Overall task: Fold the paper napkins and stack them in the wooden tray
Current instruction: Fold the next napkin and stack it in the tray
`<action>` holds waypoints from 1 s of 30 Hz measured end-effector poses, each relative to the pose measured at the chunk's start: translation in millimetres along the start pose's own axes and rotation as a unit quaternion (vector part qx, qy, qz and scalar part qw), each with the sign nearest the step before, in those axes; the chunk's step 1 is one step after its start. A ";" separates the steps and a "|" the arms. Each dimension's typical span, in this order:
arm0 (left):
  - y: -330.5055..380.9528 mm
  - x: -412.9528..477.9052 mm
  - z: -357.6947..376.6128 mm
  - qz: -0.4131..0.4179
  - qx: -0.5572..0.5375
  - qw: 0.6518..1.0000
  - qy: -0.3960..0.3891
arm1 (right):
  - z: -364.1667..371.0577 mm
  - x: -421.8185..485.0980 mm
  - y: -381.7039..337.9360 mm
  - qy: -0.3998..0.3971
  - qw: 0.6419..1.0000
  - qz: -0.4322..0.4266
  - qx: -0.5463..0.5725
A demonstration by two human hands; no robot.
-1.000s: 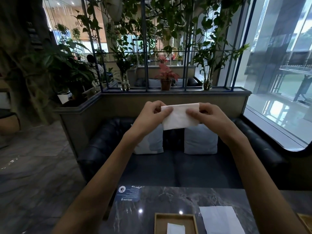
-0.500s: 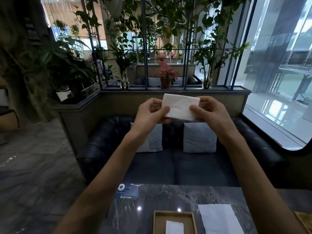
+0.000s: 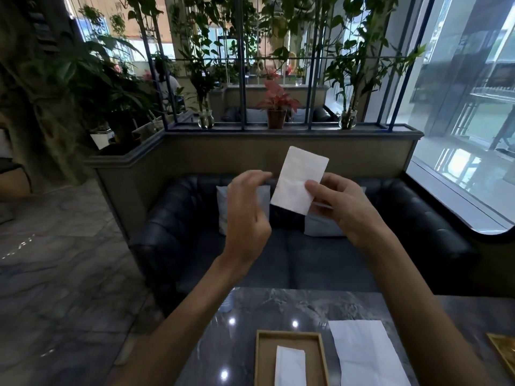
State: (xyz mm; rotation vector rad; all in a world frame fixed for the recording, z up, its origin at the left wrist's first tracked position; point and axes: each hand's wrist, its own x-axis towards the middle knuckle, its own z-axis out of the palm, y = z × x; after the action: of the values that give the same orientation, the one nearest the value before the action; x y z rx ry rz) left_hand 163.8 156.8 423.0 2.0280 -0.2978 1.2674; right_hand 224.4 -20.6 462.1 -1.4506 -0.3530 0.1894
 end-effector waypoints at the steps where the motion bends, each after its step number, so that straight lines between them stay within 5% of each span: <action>1: -0.6 1.2 -1.1 -0.109 -0.073 0.991 -0.003 | -1.1 1.0 4.0 -0.001 1.000 0.001 -0.001; 3: -10.3 5.4 0.6 -0.308 -0.208 0.927 -0.060 | -2.2 4.5 16.2 0.003 1.000 0.011 -0.010; 5: -26.0 4.0 5.8 -0.403 -0.286 0.860 -0.128 | -1.7 6.3 29.3 0.005 0.999 0.024 -0.027; 8: -47.2 -13.9 19.8 -0.446 -0.304 0.817 -0.200 | -2.7 11.2 60.3 0.004 0.997 0.047 -0.054; 13: -92.8 -55.3 50.8 -0.530 -0.296 0.767 -0.205 | -10.2 20.8 127.8 0.019 0.990 0.123 -0.069; 22: -152.2 -215.7 102.9 -0.704 -0.185 0.623 -0.287 | -40.3 -21.7 319.4 0.041 0.944 0.292 -0.150; 30: -159.7 -341.6 139.1 -0.757 -0.028 0.571 -0.315 | -47.5 -78.3 435.5 0.077 0.883 0.410 -0.217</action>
State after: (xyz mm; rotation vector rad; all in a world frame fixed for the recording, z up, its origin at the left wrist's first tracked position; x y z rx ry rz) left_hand 177.1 119.4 23.0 1.6052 0.9486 -0.5682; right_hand 205.0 -40.3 17.9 -1.9831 0.4048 0.7077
